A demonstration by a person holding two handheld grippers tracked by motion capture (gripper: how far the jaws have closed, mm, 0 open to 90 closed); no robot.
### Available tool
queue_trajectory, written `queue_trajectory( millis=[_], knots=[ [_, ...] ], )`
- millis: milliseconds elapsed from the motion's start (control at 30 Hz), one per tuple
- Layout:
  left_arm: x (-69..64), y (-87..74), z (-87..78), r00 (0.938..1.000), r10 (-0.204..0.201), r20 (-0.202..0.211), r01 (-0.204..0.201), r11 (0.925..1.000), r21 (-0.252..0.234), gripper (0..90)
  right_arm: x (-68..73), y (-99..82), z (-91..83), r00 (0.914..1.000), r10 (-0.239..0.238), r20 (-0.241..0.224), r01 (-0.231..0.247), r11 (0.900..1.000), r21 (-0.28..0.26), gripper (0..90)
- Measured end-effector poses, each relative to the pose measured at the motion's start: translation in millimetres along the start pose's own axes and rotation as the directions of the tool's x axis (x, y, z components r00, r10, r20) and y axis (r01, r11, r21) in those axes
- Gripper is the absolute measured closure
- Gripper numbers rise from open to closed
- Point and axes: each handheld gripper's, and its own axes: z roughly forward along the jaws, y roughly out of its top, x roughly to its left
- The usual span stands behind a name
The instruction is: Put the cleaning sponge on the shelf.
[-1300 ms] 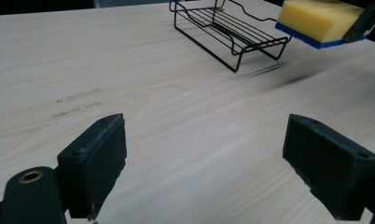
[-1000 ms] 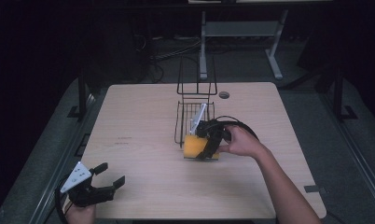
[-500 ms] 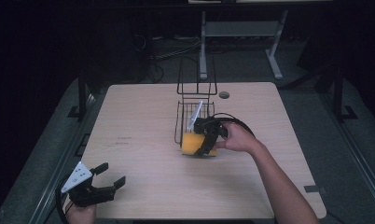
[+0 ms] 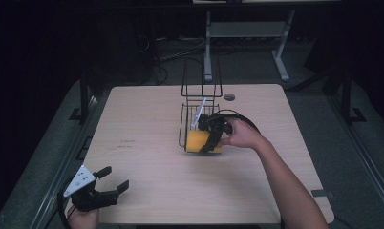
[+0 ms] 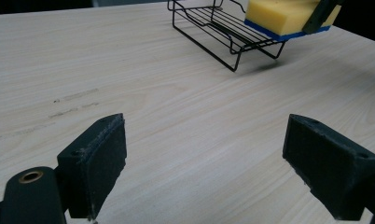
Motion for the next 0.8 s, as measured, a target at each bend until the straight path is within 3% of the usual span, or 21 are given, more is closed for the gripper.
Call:
queue_trajectory(
  millis=[333, 800],
  knots=[
    [0.4, 0.0, -0.1, 1.0000, 0.000, 0.004, 0.000, 1.0000, -0.003, 12.9, -10.1, 2.8, 4.8, 0.9997, 0.023, -0.006, -0.023, 0.9996, -0.018, 21.5],
    [0.5, -0.1, 0.7, 1.0000, -0.001, 0.003, 0.001, 1.0000, 0.002, 12.9, -19.0, 2.8, -4.2, 0.9992, 0.039, 0.011, -0.039, 0.9987, -0.033, 21.5]
  ],
)
